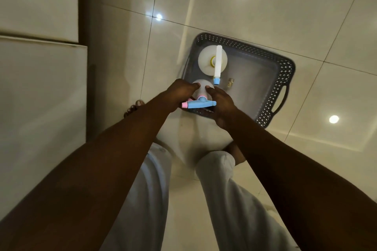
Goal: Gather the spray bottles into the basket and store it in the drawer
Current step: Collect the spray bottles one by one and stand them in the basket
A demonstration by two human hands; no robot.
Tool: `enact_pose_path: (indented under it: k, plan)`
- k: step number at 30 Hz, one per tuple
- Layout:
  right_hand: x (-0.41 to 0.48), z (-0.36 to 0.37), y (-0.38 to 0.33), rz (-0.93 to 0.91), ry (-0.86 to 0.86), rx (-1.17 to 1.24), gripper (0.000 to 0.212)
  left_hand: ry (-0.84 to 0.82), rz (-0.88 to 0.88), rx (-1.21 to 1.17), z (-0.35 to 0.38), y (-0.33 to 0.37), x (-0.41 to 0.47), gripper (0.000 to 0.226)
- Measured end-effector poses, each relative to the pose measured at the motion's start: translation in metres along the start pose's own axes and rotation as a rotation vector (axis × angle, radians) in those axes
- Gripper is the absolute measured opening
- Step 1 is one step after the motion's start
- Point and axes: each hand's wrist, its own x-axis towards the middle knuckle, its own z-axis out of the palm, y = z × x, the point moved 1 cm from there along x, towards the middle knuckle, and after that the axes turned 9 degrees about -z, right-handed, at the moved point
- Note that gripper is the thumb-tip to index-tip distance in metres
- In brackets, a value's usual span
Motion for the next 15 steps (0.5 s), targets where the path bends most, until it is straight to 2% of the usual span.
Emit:
enact_pose_path:
  k: [2,5,7,8,12,15]
  plan:
    - [-0.003,-0.002,-0.003,0.061,0.022,0.01,0.022,0.01,0.008,0.001,-0.004,-0.001,-0.009,0.039]
    - [-0.014,-0.013,-0.004,0.125,0.084,0.022,0.021,-0.014,-0.014,0.048,-0.014,-0.009,-0.025,0.024]
    - [-0.033,-0.022,-0.008,0.079,0.109,-0.038,0.01,-0.019,-0.036,0.021,-0.029,-0.016,-0.042,0.031]
    - [-0.047,-0.026,-0.012,0.026,0.129,-0.066,0.01,-0.009,-0.033,0.002,-0.04,-0.016,-0.057,0.033]
    - [-0.11,-0.033,-0.037,-0.321,0.259,-0.282,0.041,0.092,0.062,-0.025,-0.092,-0.013,-0.123,0.032]
    - [-0.161,-0.021,-0.071,-0.567,0.259,-0.454,0.04,0.191,0.191,-0.108,-0.14,-0.015,-0.186,0.034]
